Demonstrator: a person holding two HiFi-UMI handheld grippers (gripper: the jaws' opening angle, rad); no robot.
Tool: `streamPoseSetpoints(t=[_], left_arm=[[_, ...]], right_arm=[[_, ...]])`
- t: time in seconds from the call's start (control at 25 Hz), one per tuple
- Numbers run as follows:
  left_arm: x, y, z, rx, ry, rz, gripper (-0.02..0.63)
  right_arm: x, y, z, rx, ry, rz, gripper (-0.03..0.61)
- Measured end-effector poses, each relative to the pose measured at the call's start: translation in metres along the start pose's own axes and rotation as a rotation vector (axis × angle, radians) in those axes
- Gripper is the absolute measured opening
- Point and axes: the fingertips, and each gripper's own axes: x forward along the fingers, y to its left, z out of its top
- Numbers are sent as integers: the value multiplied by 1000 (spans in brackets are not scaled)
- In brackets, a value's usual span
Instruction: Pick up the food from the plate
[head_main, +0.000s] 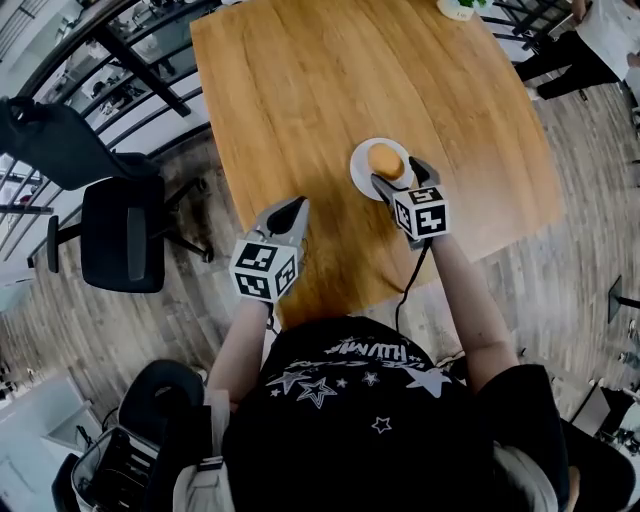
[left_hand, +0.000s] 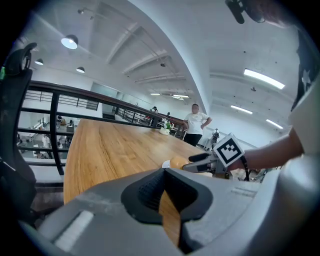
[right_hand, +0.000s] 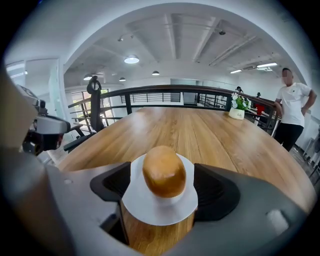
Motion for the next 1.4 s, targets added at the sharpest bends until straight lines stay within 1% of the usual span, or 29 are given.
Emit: streamPoseSetpoints(t=[0.2,0.4,0.52,0.68,0.88,0.96,1.2,1.4], left_arm=[[6,6,-5,-15,8,9,2],[9,8,-10,-24,22,11,2],[10,8,-12,-30,25,15,2],[9,9,-13,-35,27,22,2],[8,5,-13,-28,27,24,2],[7,0,-15,-23,29,22,2],[4,-17,-29,-5,26,19,2],[-2,-35,-19,15,10,7,2]], right_arm=[[17,-5,-4,-68,48,6,390],[31,-8,-8,-108,90,17,397],[36,-8,-9,-113,107,26,385],[39,-4,-10,-89,113,40,362],[39,-3,-11,-122,124,37,357],[34,-2,-9,-120,116,39,356],[1,9,-9,-73,26,65,356],[-30,10,-1,-57,-16,63,356]])
